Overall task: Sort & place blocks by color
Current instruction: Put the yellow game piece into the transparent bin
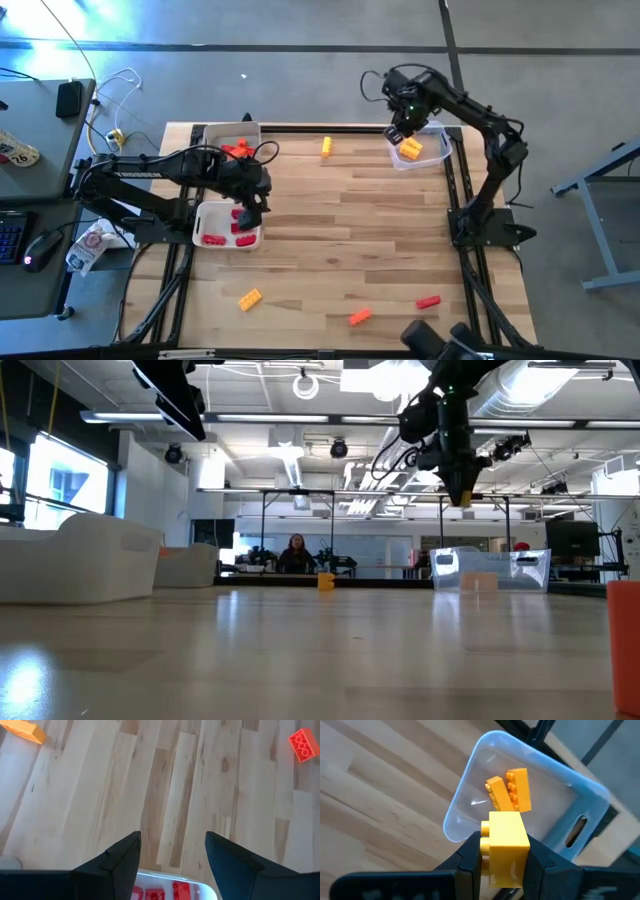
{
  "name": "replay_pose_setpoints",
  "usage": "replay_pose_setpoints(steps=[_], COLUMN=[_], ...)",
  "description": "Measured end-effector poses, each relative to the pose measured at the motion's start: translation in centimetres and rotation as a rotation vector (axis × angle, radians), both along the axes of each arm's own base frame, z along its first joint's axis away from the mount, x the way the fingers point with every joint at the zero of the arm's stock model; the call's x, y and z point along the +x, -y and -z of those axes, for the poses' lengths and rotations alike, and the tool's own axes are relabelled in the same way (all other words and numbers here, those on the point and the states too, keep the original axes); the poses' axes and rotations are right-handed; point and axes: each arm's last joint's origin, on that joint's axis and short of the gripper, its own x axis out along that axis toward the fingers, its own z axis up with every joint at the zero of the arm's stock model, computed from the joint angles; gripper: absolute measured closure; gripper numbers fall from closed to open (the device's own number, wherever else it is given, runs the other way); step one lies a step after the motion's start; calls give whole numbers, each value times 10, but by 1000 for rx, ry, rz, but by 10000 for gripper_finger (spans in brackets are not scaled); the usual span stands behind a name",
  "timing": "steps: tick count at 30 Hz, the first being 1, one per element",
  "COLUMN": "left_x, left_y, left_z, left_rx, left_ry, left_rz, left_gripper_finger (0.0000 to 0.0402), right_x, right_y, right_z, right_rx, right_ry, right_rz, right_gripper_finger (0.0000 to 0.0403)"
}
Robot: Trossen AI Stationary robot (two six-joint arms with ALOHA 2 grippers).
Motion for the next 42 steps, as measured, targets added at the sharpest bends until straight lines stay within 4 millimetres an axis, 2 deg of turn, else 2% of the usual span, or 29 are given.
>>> replay_pose_setpoints(steps=[6, 11, 17, 22, 32, 42], left_x=[2, 4, 4, 4, 4, 4], left_y=[0, -2, -6, -6, -6, -6], left_z=[-1, -3, -4, -4, -4, -4], left_rx=[17, 69, 185, 162, 105, 98], left_ry=[21, 39, 32, 42, 62, 64], left_rz=[9, 36, -59, -114, -202, -216], left_gripper_finger=[192, 192, 192, 192, 192, 192], right_x=[-14, -22, -16, -11, -6, -4], right_y=[13, 33, 48, 54, 64, 61], right_z=[2, 18, 33, 51, 93, 100], right_rx=[35, 72, 61, 154, 299, 338], right_ry=[8, -3, 21, 30, -59, -107], right_rz=[29, 63, 31, -10, -28, -14], right_gripper_finger=[331, 331, 331, 331, 327, 300])
